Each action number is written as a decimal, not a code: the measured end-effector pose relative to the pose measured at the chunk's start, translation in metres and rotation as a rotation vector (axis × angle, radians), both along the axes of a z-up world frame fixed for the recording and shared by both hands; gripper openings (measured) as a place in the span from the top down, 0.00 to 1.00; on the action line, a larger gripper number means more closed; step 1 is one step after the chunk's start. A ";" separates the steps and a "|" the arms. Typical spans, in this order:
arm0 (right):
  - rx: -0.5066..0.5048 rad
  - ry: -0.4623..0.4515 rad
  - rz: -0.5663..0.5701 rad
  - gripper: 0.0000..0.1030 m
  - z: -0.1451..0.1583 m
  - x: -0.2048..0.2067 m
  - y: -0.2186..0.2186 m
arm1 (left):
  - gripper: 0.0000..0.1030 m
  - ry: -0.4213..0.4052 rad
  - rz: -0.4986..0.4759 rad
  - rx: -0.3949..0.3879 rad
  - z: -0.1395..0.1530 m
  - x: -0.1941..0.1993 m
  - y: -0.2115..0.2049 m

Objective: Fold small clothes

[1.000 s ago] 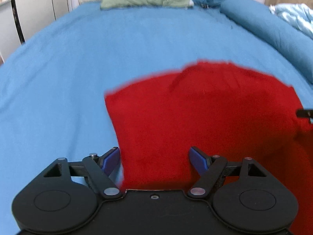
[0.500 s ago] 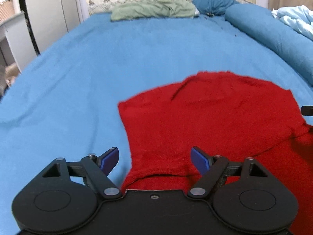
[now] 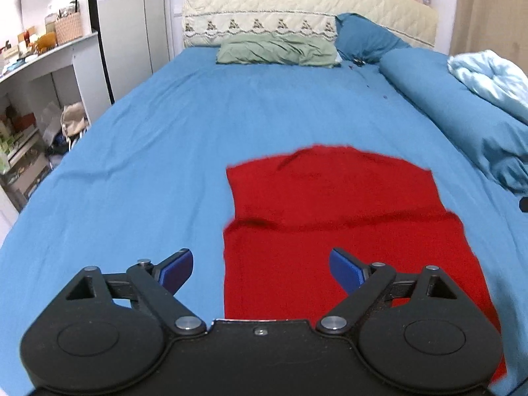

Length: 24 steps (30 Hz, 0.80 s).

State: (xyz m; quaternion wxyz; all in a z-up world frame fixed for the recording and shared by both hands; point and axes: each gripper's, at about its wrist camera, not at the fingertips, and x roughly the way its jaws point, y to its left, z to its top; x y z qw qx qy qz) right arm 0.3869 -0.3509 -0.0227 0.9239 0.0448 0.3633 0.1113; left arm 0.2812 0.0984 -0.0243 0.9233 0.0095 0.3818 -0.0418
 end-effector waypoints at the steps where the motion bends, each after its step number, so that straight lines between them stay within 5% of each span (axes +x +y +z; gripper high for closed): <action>1: -0.003 0.008 -0.006 0.01 -0.001 -0.015 -0.003 | 0.10 0.014 -0.002 -0.006 -0.004 -0.009 0.001; 5: -0.018 0.076 -0.071 0.01 -0.026 -0.069 -0.011 | 0.12 0.072 0.002 -0.029 -0.039 -0.045 0.011; 9: -0.005 0.159 -0.143 0.04 -0.071 -0.104 -0.015 | 0.25 0.109 0.013 -0.017 -0.076 -0.077 0.020; 13: -0.056 0.213 -0.206 0.16 -0.114 -0.135 -0.011 | 0.35 0.138 0.019 0.018 -0.109 -0.098 0.022; 24: -0.053 0.323 -0.268 0.39 -0.169 -0.171 -0.015 | 0.60 0.200 -0.001 0.015 -0.146 -0.122 0.016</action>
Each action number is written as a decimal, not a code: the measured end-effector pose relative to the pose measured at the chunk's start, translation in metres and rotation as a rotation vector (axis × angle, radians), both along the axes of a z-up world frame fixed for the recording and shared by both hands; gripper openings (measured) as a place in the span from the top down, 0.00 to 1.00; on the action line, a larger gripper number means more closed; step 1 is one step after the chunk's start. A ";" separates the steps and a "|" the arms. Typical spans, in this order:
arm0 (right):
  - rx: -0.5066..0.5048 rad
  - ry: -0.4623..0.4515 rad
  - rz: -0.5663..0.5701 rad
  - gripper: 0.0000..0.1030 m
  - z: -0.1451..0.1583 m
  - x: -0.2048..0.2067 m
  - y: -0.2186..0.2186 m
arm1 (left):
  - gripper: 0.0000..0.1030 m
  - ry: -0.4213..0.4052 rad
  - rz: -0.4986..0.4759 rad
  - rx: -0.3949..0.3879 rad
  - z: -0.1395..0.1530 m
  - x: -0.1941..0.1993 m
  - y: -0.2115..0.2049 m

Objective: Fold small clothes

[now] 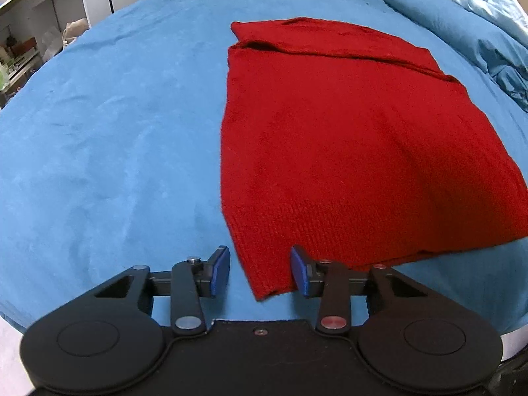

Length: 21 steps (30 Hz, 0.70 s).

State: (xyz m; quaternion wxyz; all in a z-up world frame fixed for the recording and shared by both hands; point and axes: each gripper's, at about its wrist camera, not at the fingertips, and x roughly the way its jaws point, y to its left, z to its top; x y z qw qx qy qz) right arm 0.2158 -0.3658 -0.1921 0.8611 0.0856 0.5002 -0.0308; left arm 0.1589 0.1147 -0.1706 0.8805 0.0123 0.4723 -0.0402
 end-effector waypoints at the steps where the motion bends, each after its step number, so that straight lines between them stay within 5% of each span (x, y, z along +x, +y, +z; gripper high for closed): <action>1: 0.007 0.004 0.002 0.40 -0.002 0.000 0.000 | 0.61 0.005 0.002 -0.001 -0.001 0.001 -0.001; 5: 0.017 0.011 0.016 0.52 -0.006 0.010 -0.001 | 0.66 0.033 0.015 -0.011 -0.004 0.006 -0.003; 7: 0.018 0.012 0.034 0.68 -0.010 0.016 -0.004 | 0.71 0.058 0.026 -0.024 -0.005 0.009 -0.004; 10: 0.000 0.012 0.063 0.79 -0.005 0.020 0.000 | 0.91 0.086 0.016 -0.037 -0.002 0.015 -0.006; 15: 0.031 0.005 0.035 0.80 0.014 0.025 -0.008 | 0.95 0.094 0.055 -0.050 0.021 0.018 -0.004; 21: 0.150 -0.084 -0.021 0.81 0.079 0.036 -0.024 | 0.95 -0.011 0.144 -0.088 0.095 0.032 0.003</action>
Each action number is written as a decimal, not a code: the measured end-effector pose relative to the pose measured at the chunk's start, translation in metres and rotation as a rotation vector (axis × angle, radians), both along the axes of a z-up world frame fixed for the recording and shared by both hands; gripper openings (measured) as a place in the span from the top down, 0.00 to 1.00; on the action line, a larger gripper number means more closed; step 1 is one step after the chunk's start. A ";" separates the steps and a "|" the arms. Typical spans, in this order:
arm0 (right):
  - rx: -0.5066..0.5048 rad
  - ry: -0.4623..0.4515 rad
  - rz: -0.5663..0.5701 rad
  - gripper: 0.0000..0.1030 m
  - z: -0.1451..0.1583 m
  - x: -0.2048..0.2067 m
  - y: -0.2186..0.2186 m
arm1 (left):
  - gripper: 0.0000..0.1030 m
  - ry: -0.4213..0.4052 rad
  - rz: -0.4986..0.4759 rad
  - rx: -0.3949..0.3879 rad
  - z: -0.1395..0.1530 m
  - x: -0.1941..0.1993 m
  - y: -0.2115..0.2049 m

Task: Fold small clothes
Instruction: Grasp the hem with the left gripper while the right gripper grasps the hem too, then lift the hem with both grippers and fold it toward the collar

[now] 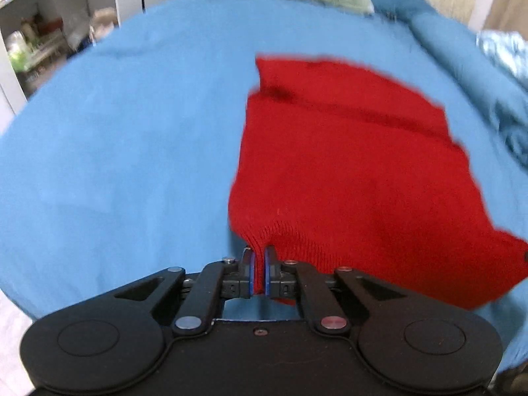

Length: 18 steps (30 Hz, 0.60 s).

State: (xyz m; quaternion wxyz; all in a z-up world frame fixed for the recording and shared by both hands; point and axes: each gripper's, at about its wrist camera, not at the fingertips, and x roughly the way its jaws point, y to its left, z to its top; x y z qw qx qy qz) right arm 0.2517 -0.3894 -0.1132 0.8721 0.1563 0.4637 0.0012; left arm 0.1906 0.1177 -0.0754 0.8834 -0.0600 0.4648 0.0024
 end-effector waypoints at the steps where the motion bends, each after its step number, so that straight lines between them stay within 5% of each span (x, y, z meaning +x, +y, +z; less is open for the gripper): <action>1: 0.014 -0.022 -0.002 0.81 0.012 0.004 -0.001 | 0.95 -0.029 0.008 -0.005 0.016 0.006 0.000; 9: 0.169 -0.210 -0.035 0.81 0.092 0.097 -0.020 | 0.95 -0.227 0.037 -0.005 0.095 0.112 -0.005; 18: 0.185 -0.261 -0.041 0.81 0.074 0.293 -0.032 | 0.95 -0.265 0.168 -0.001 0.064 0.301 -0.022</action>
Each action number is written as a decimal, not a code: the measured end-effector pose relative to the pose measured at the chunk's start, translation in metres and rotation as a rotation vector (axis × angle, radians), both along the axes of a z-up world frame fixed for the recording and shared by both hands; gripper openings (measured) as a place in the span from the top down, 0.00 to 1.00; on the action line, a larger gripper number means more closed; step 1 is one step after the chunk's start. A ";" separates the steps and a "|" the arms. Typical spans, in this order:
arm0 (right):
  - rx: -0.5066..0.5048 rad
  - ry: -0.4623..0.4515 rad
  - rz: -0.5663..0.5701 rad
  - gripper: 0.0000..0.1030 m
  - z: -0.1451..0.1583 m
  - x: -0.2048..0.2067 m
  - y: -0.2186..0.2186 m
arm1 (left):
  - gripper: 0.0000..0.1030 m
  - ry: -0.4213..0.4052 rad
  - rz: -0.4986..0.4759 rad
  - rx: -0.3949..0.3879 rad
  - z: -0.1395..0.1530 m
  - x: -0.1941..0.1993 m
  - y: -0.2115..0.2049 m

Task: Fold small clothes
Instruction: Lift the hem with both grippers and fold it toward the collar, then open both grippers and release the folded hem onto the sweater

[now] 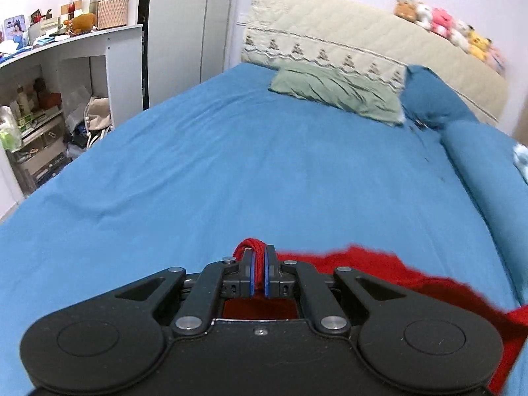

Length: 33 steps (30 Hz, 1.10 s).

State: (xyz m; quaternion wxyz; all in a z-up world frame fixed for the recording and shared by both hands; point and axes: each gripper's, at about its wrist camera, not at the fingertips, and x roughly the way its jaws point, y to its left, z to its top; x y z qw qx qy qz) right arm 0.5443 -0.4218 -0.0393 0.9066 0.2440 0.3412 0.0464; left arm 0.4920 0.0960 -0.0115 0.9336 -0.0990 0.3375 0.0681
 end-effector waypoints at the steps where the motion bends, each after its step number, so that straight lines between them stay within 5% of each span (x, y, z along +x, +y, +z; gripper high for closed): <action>1: 0.000 0.013 -0.017 0.81 -0.011 0.021 -0.001 | 0.95 -0.001 0.007 -0.003 -0.010 0.016 -0.003; 8: -0.045 0.165 -0.047 0.81 -0.109 0.136 0.006 | 0.95 0.071 0.017 0.052 -0.093 0.101 -0.022; 14: -0.076 0.199 -0.028 0.76 -0.137 0.167 0.007 | 0.87 0.104 0.011 0.082 -0.110 0.115 -0.019; 15: -0.079 0.193 -0.026 0.65 -0.136 0.165 0.008 | 0.81 0.106 0.008 0.076 -0.109 0.115 -0.016; 16: -0.080 0.187 -0.026 0.40 -0.132 0.162 0.009 | 0.73 0.108 0.010 0.073 -0.107 0.116 -0.015; 18: -0.099 0.147 -0.038 0.09 -0.120 0.149 0.010 | 0.39 0.084 0.003 0.073 -0.098 0.107 -0.014; 19: -0.110 0.120 -0.035 0.04 -0.109 0.133 0.016 | 0.36 0.064 -0.008 0.092 -0.093 0.100 -0.018; 22: -0.132 0.084 0.042 0.04 -0.094 0.113 0.029 | 0.35 0.058 -0.094 0.142 -0.085 0.069 -0.033; 25: -0.129 0.113 0.144 0.03 -0.099 0.098 0.047 | 0.34 0.152 -0.220 0.098 -0.103 0.049 -0.045; 30: -0.130 0.237 0.185 0.03 -0.138 0.096 0.053 | 0.33 0.290 -0.218 0.133 -0.150 0.041 -0.046; 33: -0.156 0.296 0.145 0.04 -0.153 0.098 0.044 | 0.31 0.269 -0.231 0.140 -0.158 0.037 -0.045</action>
